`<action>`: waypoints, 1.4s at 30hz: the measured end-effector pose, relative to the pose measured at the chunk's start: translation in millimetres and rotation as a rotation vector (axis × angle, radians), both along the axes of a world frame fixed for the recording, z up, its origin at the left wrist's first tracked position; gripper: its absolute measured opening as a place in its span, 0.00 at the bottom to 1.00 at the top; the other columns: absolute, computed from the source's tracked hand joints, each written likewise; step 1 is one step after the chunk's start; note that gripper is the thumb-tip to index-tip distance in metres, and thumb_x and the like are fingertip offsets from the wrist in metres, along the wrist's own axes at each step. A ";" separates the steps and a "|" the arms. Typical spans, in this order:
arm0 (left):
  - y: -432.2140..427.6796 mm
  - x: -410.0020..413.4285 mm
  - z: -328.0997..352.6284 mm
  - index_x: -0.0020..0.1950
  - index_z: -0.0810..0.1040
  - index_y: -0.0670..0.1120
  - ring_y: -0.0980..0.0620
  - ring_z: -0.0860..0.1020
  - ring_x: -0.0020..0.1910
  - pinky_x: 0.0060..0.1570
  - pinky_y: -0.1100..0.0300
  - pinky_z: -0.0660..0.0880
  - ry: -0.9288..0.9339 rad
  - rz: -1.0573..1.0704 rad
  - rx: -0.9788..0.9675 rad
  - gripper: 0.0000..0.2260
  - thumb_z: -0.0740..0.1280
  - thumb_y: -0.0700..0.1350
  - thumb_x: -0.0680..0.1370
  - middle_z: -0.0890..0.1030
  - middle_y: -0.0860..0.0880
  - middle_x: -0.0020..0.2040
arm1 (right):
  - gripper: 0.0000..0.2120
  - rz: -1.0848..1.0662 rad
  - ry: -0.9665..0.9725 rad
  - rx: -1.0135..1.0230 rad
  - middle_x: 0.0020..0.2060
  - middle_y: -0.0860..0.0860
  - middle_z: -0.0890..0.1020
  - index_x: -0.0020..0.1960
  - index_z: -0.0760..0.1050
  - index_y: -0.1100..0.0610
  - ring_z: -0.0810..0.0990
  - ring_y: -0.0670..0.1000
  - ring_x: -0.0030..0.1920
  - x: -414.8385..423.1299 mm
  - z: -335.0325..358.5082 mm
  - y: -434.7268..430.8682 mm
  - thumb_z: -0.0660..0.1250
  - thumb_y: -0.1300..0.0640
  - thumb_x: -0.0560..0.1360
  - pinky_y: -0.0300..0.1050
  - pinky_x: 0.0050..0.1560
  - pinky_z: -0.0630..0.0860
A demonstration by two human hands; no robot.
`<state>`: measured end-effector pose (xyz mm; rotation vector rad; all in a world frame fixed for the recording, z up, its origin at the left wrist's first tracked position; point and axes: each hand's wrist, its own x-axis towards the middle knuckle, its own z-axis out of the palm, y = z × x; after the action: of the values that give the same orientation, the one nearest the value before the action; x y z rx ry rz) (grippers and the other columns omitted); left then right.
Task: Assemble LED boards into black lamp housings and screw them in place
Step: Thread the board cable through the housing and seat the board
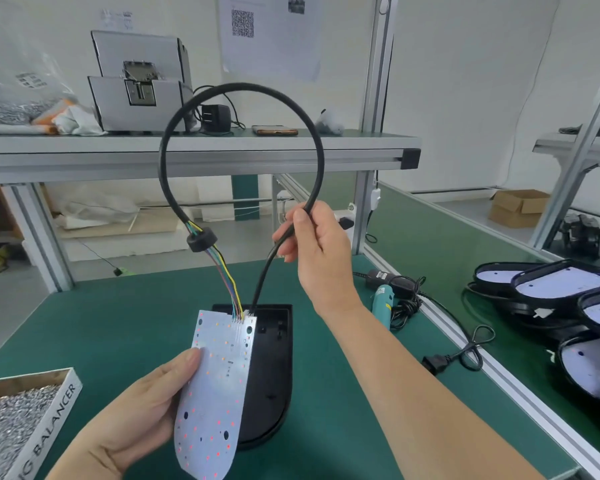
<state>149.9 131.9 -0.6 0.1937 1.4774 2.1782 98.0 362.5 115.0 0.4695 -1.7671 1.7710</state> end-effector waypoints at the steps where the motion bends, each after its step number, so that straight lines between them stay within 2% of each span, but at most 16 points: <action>1: 0.2 0.3 1.5 0.66 0.80 0.44 0.41 0.80 0.63 0.55 0.51 0.80 0.014 -0.004 -0.022 0.20 0.58 0.51 0.81 0.78 0.38 0.68 | 0.09 0.019 -0.020 -0.019 0.36 0.50 0.83 0.50 0.73 0.59 0.78 0.46 0.32 -0.2 0.6 -0.4 0.56 0.60 0.86 0.38 0.34 0.75; 6: 6.5 2.2 11.2 0.68 0.78 0.43 0.40 0.79 0.65 0.58 0.52 0.78 0.068 -0.078 -0.080 0.21 0.64 0.54 0.80 0.77 0.38 0.68 | 0.10 0.169 -0.110 -0.200 0.36 0.51 0.83 0.50 0.72 0.59 0.77 0.45 0.31 -1.0 -0.3 -10.3 0.54 0.61 0.86 0.37 0.34 0.75; 11: -0.2 2.6 9.6 0.66 0.80 0.44 0.41 0.79 0.64 0.57 0.54 0.79 0.078 -0.048 -0.086 0.18 0.58 0.50 0.82 0.78 0.38 0.67 | 0.10 0.008 -0.118 0.004 0.33 0.48 0.83 0.47 0.74 0.55 0.77 0.44 0.30 -5.5 2.6 0.8 0.57 0.59 0.85 0.35 0.31 0.73; 15: -5.6 3.4 13.5 0.65 0.81 0.44 0.41 0.80 0.63 0.55 0.55 0.80 0.090 -0.042 -0.134 0.19 0.58 0.50 0.81 0.79 0.38 0.66 | 0.10 -0.018 -0.158 0.061 0.32 0.49 0.83 0.46 0.74 0.53 0.77 0.44 0.29 -8.8 2.5 3.5 0.58 0.58 0.85 0.36 0.30 0.73; 18: -6.2 4.1 18.5 0.66 0.80 0.45 0.41 0.78 0.66 0.57 0.55 0.79 0.086 -0.110 -0.164 0.18 0.56 0.49 0.83 0.79 0.40 0.67 | 0.10 -0.061 -0.109 0.068 0.33 0.49 0.83 0.46 0.73 0.53 0.78 0.44 0.29 -8.4 3.2 1.2 0.58 0.58 0.85 0.36 0.31 0.74; 22: -3.2 5.0 22.5 0.68 0.78 0.47 0.41 0.77 0.68 0.63 0.52 0.77 0.105 -0.210 -0.214 0.18 0.56 0.48 0.84 0.78 0.41 0.69 | 0.09 -0.093 0.039 0.087 0.36 0.51 0.82 0.48 0.73 0.55 0.78 0.45 0.30 -6.8 5.1 -7.0 0.58 0.58 0.85 0.49 0.35 0.80; 24: -2.8 4.7 21.7 0.69 0.77 0.46 0.40 0.76 0.68 0.66 0.50 0.74 0.128 -0.236 -0.246 0.17 0.56 0.48 0.84 0.77 0.41 0.69 | 0.09 -0.081 0.082 0.101 0.36 0.52 0.82 0.49 0.73 0.56 0.79 0.46 0.31 -7.1 5.6 -10.5 0.57 0.59 0.85 0.47 0.34 0.80; 28: -5.9 3.7 20.4 0.70 0.77 0.46 0.39 0.76 0.68 0.65 0.48 0.75 0.091 -0.216 -0.193 0.17 0.60 0.50 0.84 0.76 0.40 0.70 | 0.10 0.039 0.022 -0.067 0.37 0.51 0.83 0.48 0.72 0.56 0.80 0.48 0.32 -12.7 5.5 -9.7 0.56 0.60 0.86 0.42 0.36 0.78; 32: -8.4 4.0 22.9 0.70 0.77 0.47 0.39 0.76 0.68 0.64 0.50 0.76 0.098 -0.179 -0.131 0.23 0.69 0.56 0.78 0.76 0.40 0.70 | 0.09 0.128 -0.084 -0.205 0.35 0.50 0.84 0.50 0.73 0.58 0.79 0.46 0.32 -19.1 2.7 -2.7 0.55 0.62 0.86 0.38 0.35 0.77; 34: -8.3 3.3 23.5 0.70 0.76 0.47 0.39 0.75 0.69 0.65 0.48 0.75 0.108 -0.190 -0.148 0.27 0.72 0.58 0.76 0.76 0.40 0.70 | 0.09 0.150 -0.072 -0.159 0.36 0.49 0.84 0.51 0.73 0.60 0.79 0.46 0.32 -19.0 1.3 1.4 0.55 0.62 0.86 0.38 0.35 0.77; 36: -8.1 3.1 22.7 0.70 0.76 0.46 0.38 0.75 0.68 0.66 0.46 0.75 0.105 -0.206 -0.178 0.27 0.72 0.59 0.76 0.76 0.39 0.70 | 0.09 0.173 -0.032 -0.023 0.37 0.49 0.83 0.52 0.73 0.59 0.80 0.48 0.33 -16.9 1.6 6.2 0.56 0.62 0.86 0.40 0.36 0.78; 39: -9.9 2.3 18.2 0.70 0.76 0.46 0.38 0.76 0.68 0.64 0.48 0.76 0.092 -0.206 -0.207 0.24 0.70 0.58 0.78 0.77 0.39 0.69 | 0.08 0.168 0.005 0.196 0.37 0.50 0.83 0.51 0.73 0.57 0.80 0.50 0.34 -13.4 7.8 13.3 0.56 0.60 0.85 0.42 0.37 0.78; 42: -10.8 -0.2 13.8 0.70 0.76 0.48 0.39 0.77 0.67 0.62 0.49 0.77 0.104 -0.189 -0.222 0.20 0.64 0.55 0.82 0.77 0.40 0.69 | 0.08 0.072 0.034 0.343 0.37 0.51 0.83 0.50 0.73 0.58 0.81 0.49 0.33 -12.0 14.4 15.0 0.57 0.59 0.85 0.41 0.36 0.79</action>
<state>149.7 121.1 13.2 0.3586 1.6721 1.8655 86.0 377.5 129.4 0.7056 -2.0613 1.4979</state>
